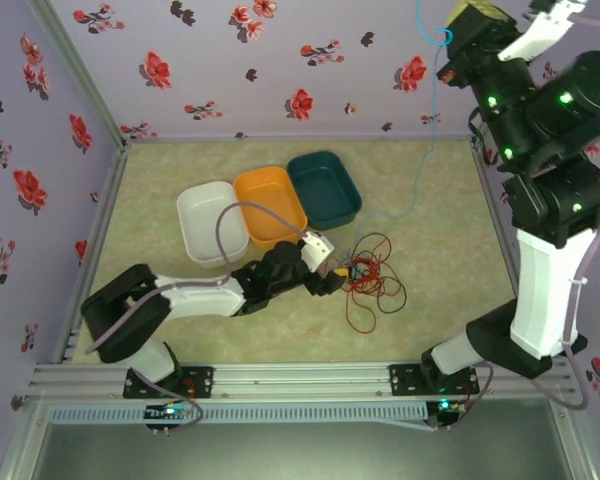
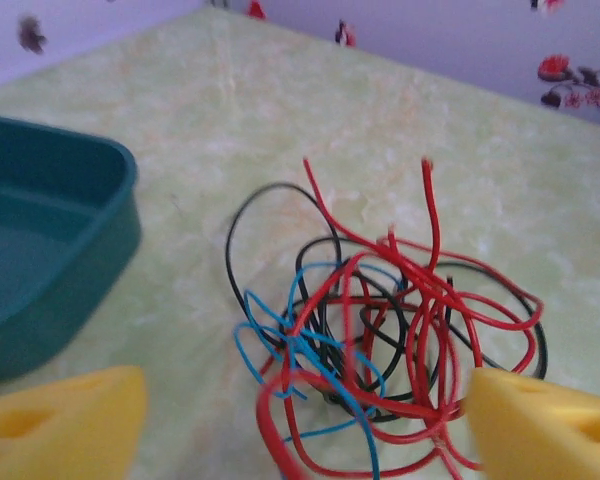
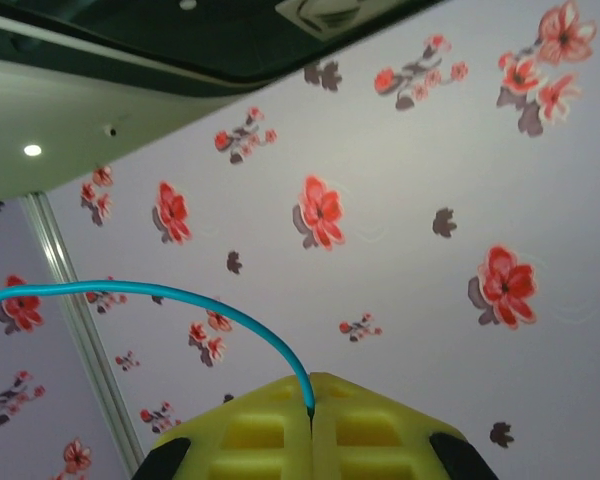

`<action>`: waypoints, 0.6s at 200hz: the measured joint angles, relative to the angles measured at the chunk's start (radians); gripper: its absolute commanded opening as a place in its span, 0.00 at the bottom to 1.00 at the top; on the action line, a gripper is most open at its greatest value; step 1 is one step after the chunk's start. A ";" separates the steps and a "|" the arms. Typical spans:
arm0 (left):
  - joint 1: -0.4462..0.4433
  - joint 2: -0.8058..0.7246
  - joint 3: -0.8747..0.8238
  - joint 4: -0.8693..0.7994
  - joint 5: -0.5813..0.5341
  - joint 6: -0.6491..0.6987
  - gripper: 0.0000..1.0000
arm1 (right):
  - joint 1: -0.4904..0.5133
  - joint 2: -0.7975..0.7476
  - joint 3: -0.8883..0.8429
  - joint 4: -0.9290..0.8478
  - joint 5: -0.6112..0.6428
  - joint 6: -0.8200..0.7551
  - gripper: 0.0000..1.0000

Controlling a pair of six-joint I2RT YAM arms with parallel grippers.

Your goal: Untangle the cables

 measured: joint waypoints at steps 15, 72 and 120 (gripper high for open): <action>0.000 -0.080 -0.026 -0.004 -0.027 -0.006 1.00 | 0.000 0.032 -0.003 -0.001 0.001 0.000 0.00; 0.003 -0.319 -0.108 -0.065 -0.155 -0.018 1.00 | 0.000 0.141 -0.005 0.002 0.016 0.000 0.00; 0.016 -0.457 -0.116 -0.151 -0.263 -0.012 1.00 | 0.000 0.229 -0.005 0.004 0.032 -0.001 0.00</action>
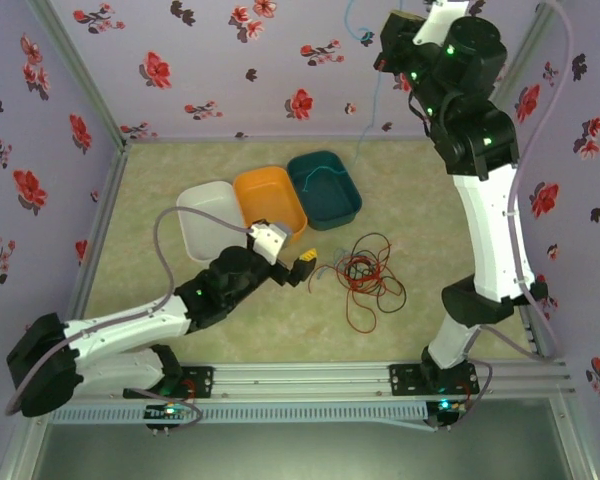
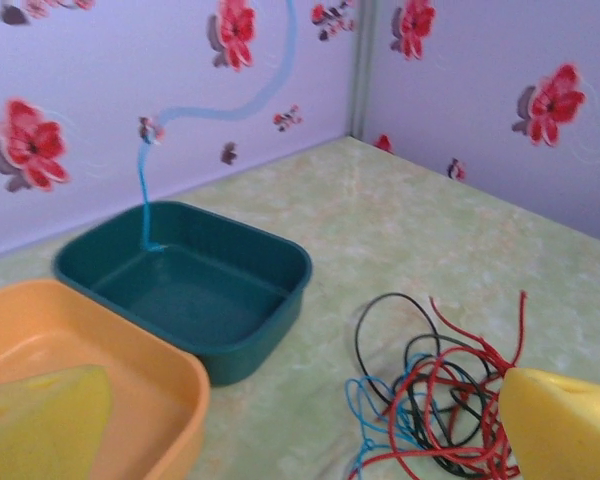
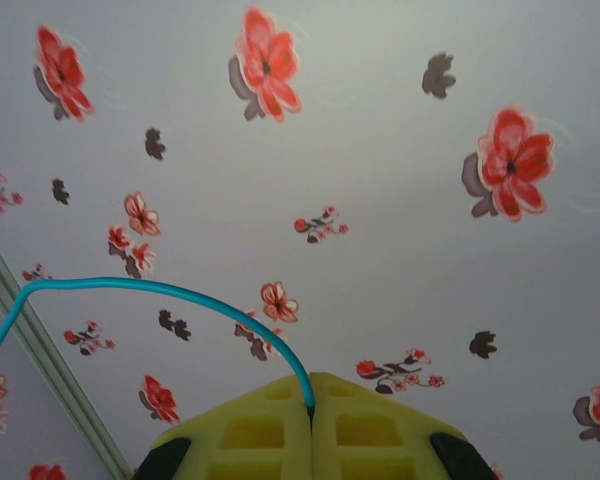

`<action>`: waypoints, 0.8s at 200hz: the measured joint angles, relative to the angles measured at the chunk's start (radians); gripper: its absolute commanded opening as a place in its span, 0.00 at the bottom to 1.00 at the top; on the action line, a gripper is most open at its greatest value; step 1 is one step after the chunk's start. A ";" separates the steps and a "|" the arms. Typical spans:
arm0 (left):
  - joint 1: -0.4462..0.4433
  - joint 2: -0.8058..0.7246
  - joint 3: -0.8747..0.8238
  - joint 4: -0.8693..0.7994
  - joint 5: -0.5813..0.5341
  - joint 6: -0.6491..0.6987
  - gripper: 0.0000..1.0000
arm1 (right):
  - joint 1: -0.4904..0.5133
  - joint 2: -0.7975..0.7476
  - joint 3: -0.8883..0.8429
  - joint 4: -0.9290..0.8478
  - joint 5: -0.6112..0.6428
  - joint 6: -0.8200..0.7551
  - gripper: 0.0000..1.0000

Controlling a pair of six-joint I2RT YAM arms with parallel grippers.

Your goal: Untangle the cables

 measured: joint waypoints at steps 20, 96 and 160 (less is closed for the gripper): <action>0.013 -0.043 0.000 -0.031 -0.038 0.003 1.00 | 0.000 0.031 -0.002 0.000 0.005 -0.001 0.00; 0.058 -0.075 0.055 -0.163 -0.136 0.012 1.00 | -0.005 0.155 -0.007 0.003 0.024 -0.007 0.00; 0.104 -0.065 0.110 -0.238 -0.206 -0.034 1.00 | -0.028 0.206 -0.021 -0.001 0.028 -0.007 0.00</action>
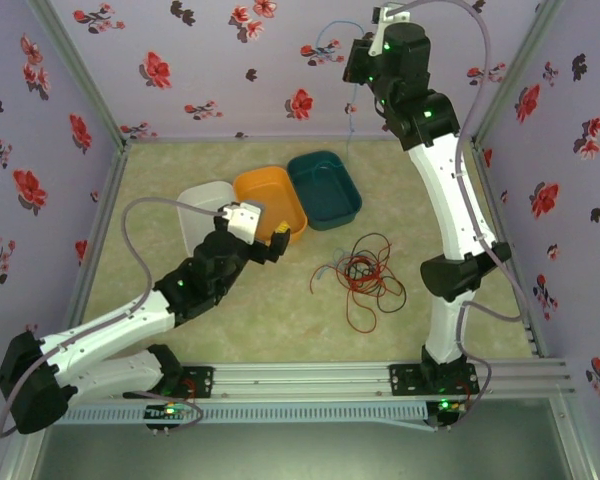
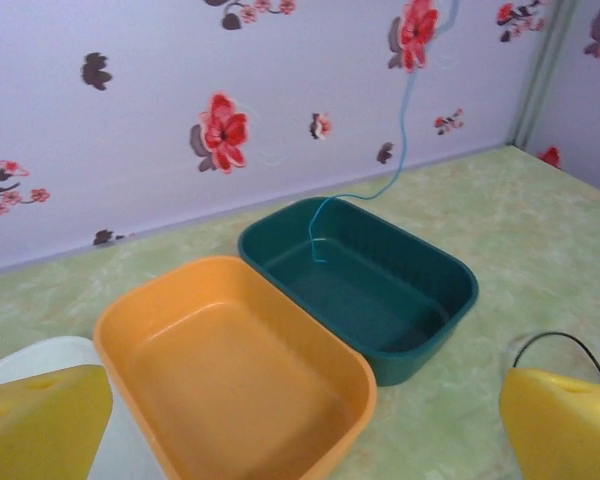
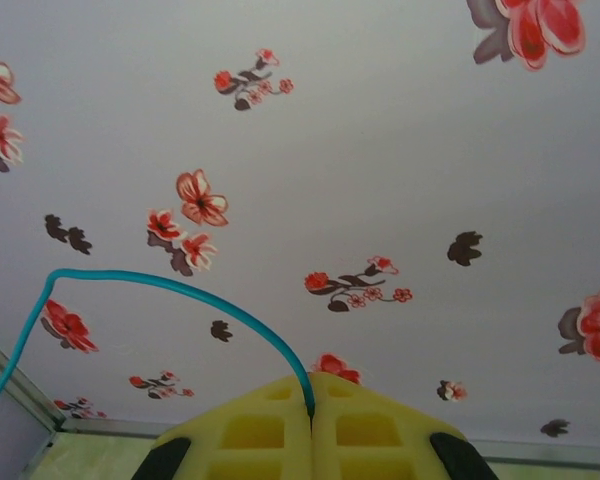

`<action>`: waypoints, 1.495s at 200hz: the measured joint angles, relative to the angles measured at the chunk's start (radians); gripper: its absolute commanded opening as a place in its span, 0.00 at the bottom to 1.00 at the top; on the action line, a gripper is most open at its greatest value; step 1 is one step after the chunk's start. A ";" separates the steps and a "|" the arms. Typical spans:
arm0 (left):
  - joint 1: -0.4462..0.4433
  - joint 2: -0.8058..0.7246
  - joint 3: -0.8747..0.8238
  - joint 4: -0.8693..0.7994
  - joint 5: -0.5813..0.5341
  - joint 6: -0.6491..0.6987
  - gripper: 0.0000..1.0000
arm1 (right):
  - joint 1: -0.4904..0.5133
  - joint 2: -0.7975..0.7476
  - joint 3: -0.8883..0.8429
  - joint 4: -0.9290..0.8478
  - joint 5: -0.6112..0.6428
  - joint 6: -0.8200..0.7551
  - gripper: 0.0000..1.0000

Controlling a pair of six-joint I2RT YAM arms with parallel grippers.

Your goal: Untangle the cables

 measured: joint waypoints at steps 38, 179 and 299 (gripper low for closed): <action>0.051 0.010 0.029 -0.068 -0.017 -0.071 1.00 | -0.009 0.001 -0.076 -0.033 0.000 0.009 0.00; 0.093 0.069 0.088 -0.164 -0.020 -0.160 1.00 | -0.020 0.197 -0.208 -0.215 -0.048 0.140 0.00; 0.107 0.108 0.095 -0.192 0.013 -0.203 1.00 | -0.034 0.423 -0.190 -0.267 -0.076 0.230 0.00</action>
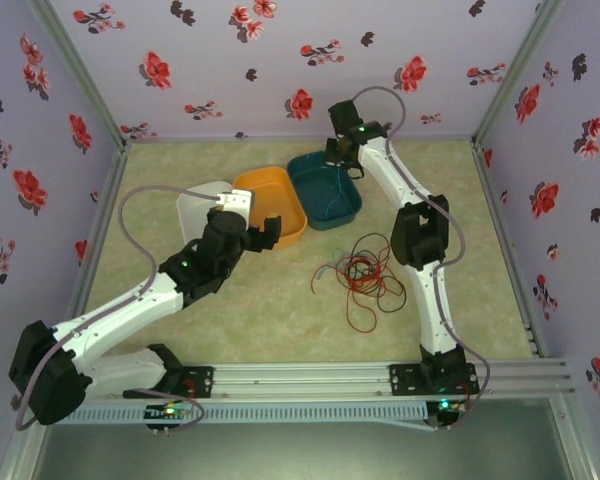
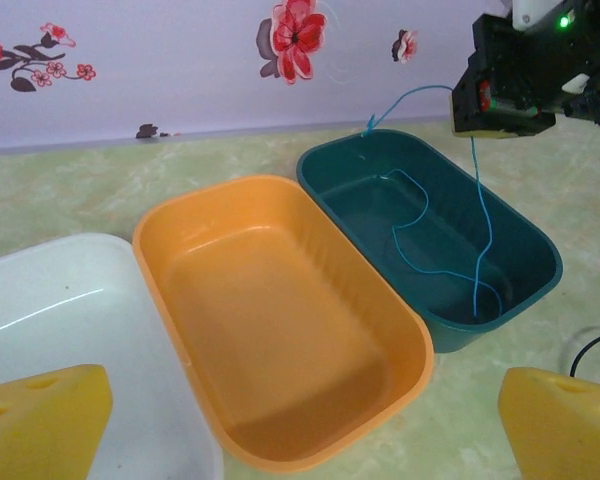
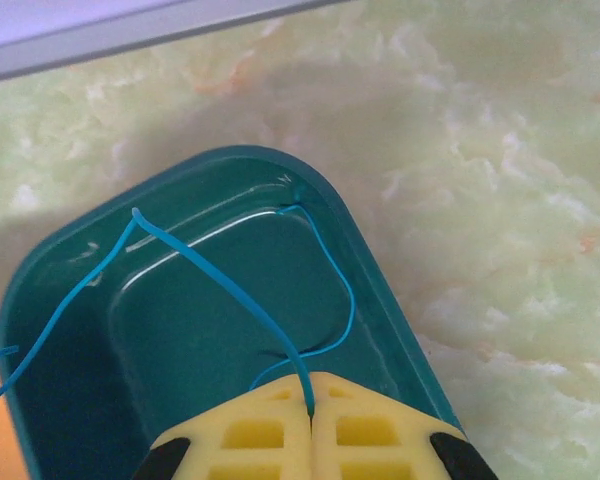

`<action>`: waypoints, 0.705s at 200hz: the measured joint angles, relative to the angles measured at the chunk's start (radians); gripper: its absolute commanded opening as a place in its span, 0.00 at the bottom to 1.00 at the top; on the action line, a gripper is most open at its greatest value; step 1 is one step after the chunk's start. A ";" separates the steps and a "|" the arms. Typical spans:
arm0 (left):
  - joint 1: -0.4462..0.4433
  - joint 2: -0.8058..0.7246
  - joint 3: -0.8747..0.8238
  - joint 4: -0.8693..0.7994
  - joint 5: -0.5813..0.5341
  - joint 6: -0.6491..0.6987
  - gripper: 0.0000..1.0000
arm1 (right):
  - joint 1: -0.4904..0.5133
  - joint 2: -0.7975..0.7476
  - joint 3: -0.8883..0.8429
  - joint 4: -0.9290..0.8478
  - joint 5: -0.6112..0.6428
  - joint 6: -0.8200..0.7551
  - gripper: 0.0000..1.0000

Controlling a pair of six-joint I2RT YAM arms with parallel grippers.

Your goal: Untangle the cables

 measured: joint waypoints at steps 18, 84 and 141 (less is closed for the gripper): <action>0.002 0.002 0.000 -0.003 0.000 -0.006 1.00 | 0.000 0.000 -0.018 -0.001 0.001 0.000 0.00; 0.007 0.023 0.019 -0.021 0.005 -0.021 1.00 | 0.002 0.001 -0.044 -0.034 0.026 -0.018 0.19; 0.010 0.023 0.020 -0.021 0.011 -0.039 1.00 | 0.003 -0.029 -0.123 -0.049 0.021 -0.046 0.35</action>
